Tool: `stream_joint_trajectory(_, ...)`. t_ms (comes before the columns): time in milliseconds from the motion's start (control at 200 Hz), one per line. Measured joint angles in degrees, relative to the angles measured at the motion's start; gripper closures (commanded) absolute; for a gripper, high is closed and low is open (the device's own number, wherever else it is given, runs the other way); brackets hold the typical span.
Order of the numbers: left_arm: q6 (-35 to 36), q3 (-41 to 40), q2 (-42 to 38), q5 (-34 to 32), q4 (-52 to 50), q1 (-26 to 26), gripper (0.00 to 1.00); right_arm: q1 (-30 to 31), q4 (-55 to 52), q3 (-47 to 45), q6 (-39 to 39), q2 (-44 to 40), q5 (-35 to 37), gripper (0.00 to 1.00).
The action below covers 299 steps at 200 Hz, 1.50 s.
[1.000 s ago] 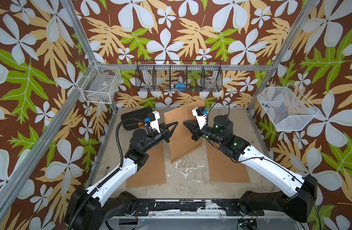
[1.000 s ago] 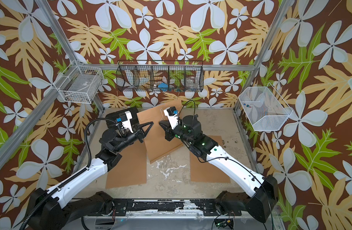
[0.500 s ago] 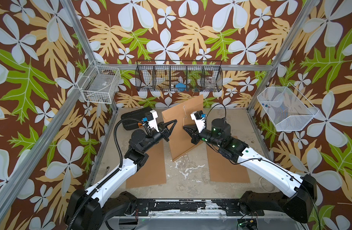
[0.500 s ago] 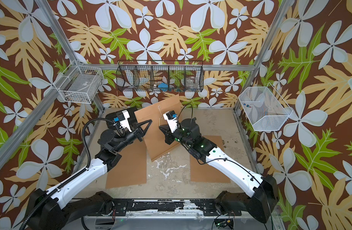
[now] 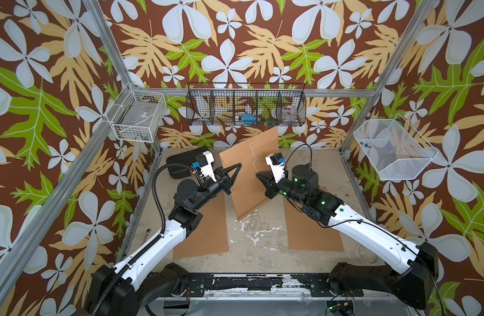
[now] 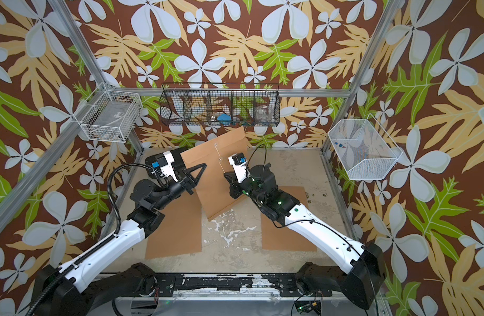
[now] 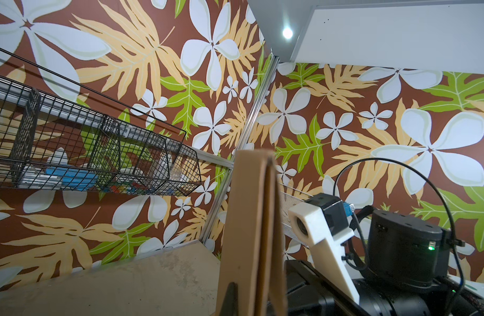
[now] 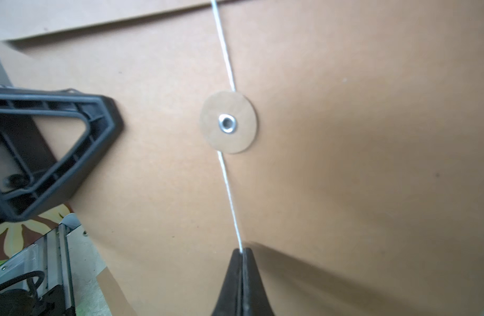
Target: Open the file bag
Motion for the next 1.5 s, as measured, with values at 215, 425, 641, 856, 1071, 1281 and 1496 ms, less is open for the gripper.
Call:
stream_joint_trajectory(215,0.2,0.0,-1.29,-0.37,-0.79,-0.02,1.0,-0.02,-0.26,-0.2,-0.02,-0.09,2.29,1.0)
stream_joint_trajectory(425,0.55,-0.04,-1.81,-0.66,-1.95,-0.02,1.0,-0.76,-0.35,-0.33,-0.02,-0.15,3.39,1.0)
stream_joint_trajectory(641,1.25,-0.74,-2.64,-0.81,-2.6,-0.02,1.0,-2.51,-0.37,-0.33,0.0,-0.37,3.96,1.0)
stream_joint_trajectory(856,1.51,-1.25,-2.86,-0.79,-2.89,-0.02,1.0,-4.42,-1.97,1.75,-0.2,-0.37,4.04,1.0)
stream_joint_trajectory(1071,1.97,-1.55,-2.38,0.22,-2.91,-0.02,1.0,-4.98,-3.98,6.47,-1.86,0.17,4.28,1.0)
stream_joint_trajectory(1281,2.34,-1.55,-0.94,2.71,-3.02,-0.02,1.0,-4.98,-5.09,10.25,-3.19,1.88,2.86,1.0)
stream_joint_trajectory(1496,2.34,-1.51,0.26,3.93,-3.02,-0.02,1.0,-4.98,-5.46,11.96,-3.39,2.54,-0.57,1.0)
